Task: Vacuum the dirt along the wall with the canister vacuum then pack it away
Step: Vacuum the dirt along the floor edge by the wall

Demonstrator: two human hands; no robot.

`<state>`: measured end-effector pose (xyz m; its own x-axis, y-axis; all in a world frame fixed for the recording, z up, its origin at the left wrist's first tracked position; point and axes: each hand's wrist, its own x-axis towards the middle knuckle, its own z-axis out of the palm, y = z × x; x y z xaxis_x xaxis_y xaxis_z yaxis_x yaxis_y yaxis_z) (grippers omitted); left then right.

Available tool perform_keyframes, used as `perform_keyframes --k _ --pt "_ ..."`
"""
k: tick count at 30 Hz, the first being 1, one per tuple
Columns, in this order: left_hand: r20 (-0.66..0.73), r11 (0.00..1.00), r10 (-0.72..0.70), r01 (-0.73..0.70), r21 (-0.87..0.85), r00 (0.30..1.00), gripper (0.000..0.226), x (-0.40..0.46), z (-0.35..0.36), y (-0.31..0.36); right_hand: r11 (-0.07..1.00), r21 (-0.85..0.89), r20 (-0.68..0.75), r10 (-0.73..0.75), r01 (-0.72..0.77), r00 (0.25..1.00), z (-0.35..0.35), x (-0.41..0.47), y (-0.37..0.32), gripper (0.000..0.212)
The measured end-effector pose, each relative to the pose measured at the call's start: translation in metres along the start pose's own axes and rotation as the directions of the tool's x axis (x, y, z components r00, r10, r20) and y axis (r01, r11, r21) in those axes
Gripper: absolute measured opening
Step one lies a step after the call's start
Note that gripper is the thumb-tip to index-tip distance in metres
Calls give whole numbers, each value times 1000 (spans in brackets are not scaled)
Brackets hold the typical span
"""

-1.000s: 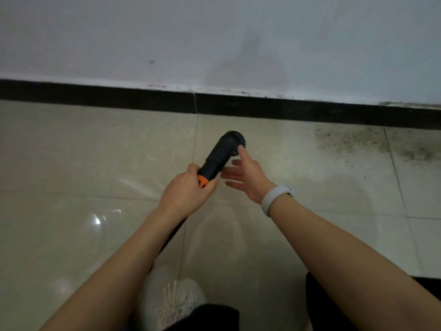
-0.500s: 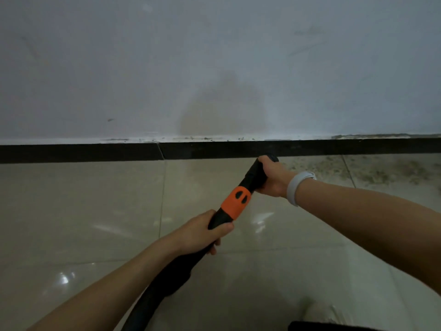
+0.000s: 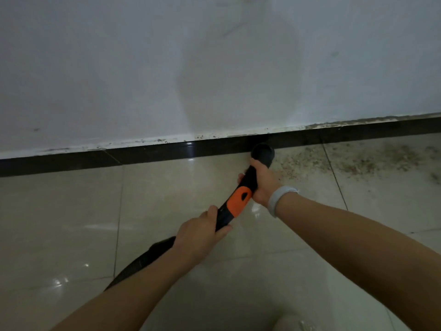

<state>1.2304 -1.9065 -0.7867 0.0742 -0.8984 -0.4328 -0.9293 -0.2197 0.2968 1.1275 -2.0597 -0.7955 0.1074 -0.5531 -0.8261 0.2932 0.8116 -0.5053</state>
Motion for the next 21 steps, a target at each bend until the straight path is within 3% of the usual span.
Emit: perform_keyframes --k 3,6,9,15,21 --pt "-35 996 -70 71 48 997 51 -11 13 -18 999 -26 57 28 -26 998 12 -1 26 19" --pt "-34 996 -94 94 2 995 48 -17 11 -39 995 -82 112 74 -65 991 22 -3 47 29" --pt "-18 995 -98 97 -18 995 46 -15 4 -55 989 -106 141 113 -99 984 30 -2 57 24" --pt "57 999 29 -30 30 998 47 9 -6 -54 995 -97 56 22 -17 998 25 8 45 11" --pt "146 985 163 -151 -88 976 45 31 -3 -20 996 -67 -43 -59 56 997 -20 16 -4 18"
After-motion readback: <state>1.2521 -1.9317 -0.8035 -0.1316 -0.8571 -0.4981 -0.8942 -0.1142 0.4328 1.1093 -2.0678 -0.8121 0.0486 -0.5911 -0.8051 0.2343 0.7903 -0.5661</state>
